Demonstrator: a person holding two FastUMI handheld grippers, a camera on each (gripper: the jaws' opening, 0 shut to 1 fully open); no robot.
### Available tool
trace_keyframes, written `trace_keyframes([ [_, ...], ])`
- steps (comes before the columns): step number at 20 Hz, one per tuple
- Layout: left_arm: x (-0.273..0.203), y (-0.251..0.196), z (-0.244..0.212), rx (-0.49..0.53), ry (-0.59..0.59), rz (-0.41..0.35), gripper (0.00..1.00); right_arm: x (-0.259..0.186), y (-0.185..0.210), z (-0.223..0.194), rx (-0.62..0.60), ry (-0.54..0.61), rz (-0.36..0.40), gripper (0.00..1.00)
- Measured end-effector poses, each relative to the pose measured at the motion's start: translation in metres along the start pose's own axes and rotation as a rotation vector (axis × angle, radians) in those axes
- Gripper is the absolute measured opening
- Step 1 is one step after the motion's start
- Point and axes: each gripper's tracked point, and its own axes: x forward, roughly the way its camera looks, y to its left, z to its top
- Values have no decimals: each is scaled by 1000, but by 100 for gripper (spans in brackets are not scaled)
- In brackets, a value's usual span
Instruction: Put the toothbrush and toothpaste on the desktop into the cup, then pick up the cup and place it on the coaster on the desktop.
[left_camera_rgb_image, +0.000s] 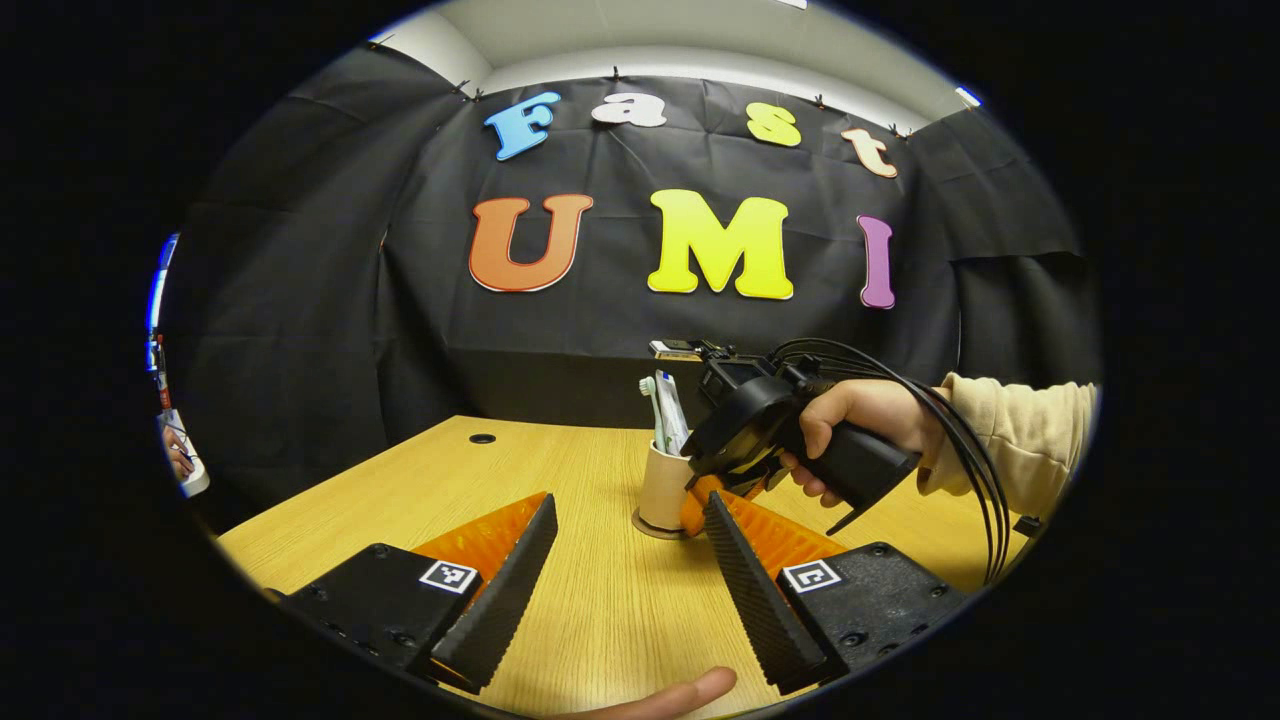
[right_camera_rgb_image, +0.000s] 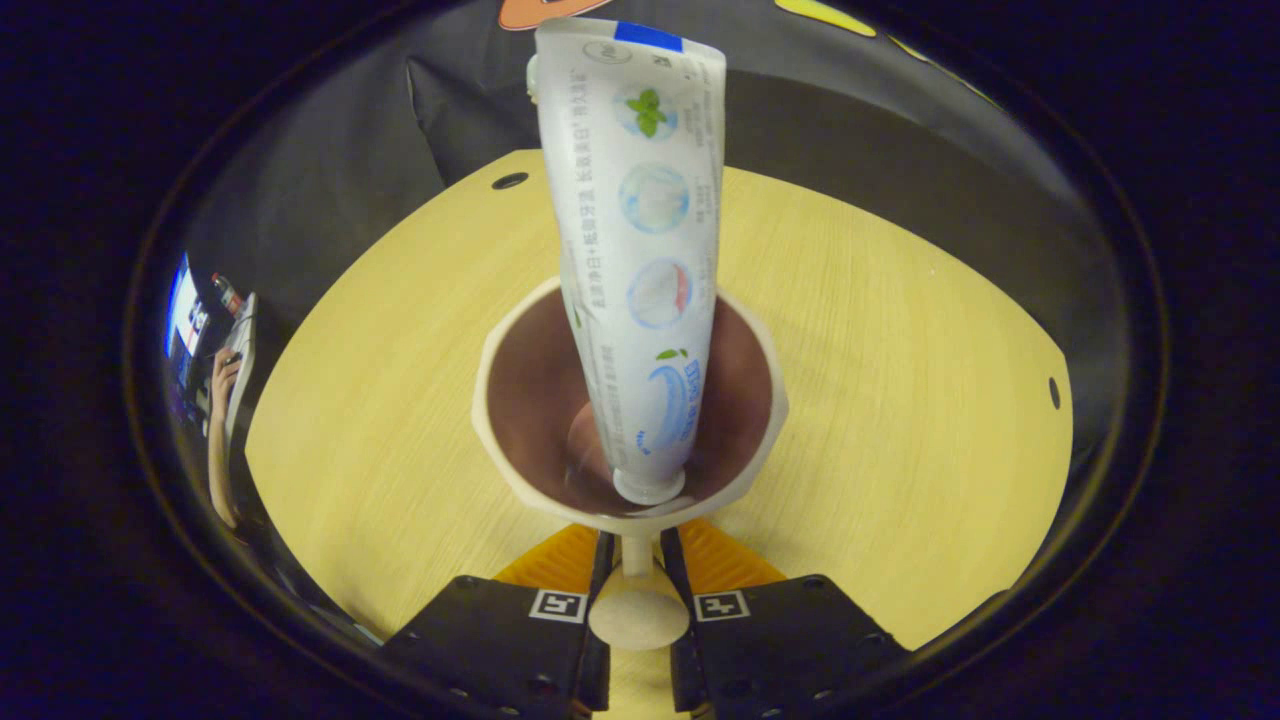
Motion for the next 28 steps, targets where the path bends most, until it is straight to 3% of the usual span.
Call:
trace_keyframes([
  [5,0,-3,-4,-1,16,-5,95,-28,2,20,53,-106,38,34],
  [7,0,-1,-4,3,16,3,95,-46,5,24,45,-148,59,53],
  [8,1,-1,-3,6,17,8,95,-55,4,26,51,-174,60,73],
  [10,4,-3,-2,19,23,15,95,-70,0,29,74,-229,52,91],
  [13,6,-7,7,58,17,29,95,-95,-7,30,91,-300,54,95],
  [20,23,-30,31,51,14,25,95,-160,-60,12,139,-540,-23,95],
  [28,36,-64,40,35,43,16,95,-214,-142,-69,214,-741,-178,95],
])
